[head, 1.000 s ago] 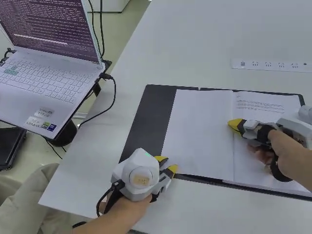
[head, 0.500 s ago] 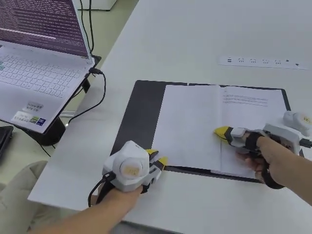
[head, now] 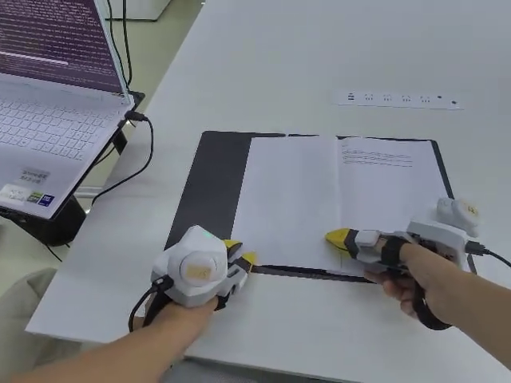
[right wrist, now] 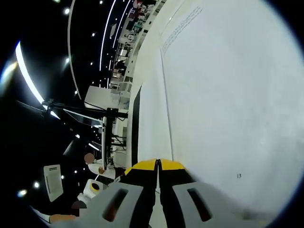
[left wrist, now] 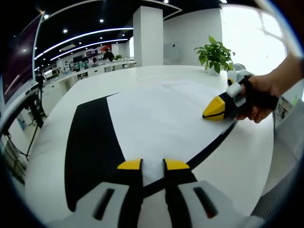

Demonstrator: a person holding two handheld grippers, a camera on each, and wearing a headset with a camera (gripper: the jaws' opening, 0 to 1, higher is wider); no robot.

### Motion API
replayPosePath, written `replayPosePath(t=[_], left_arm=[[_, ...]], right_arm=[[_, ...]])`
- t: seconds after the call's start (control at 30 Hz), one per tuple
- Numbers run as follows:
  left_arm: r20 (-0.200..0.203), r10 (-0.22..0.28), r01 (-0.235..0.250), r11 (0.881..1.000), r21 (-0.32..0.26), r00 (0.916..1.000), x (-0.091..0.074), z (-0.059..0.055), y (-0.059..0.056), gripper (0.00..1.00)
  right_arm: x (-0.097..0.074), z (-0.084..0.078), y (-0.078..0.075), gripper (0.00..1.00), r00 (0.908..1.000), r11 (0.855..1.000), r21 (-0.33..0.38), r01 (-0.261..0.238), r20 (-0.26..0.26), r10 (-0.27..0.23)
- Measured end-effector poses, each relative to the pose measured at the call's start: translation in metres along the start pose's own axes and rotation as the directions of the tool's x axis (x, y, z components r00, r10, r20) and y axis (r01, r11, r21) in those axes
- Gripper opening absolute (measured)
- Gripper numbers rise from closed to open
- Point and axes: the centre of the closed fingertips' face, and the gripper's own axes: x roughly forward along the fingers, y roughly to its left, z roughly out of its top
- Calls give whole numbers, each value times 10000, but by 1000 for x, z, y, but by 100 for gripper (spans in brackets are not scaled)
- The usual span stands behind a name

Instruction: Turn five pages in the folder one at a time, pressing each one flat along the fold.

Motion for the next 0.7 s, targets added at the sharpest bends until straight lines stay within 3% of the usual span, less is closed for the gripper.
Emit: replayPosePath(t=[0.23,0.5,0.63,0.7], left_arm=[[-21,-1,1,10000,1,10000,0,0,-1,15],[-176,44,-46,9999,-135,9998,1,0,0,15],[-352,-35,14,9983,-583,9994,1,2,-2,18],[-622,-237,175,9950,-981,9978,-1,2,-7,24]], right_arm=[[-8,-30,2,0,9981,9999,43,-117,-605,120],[-20,-59,7,0,9951,9996,66,-285,-948,290],[-38,-61,19,0,9962,9987,77,-497,-705,501],[-51,-54,30,0,9977,9973,-397,-625,-276,614]])
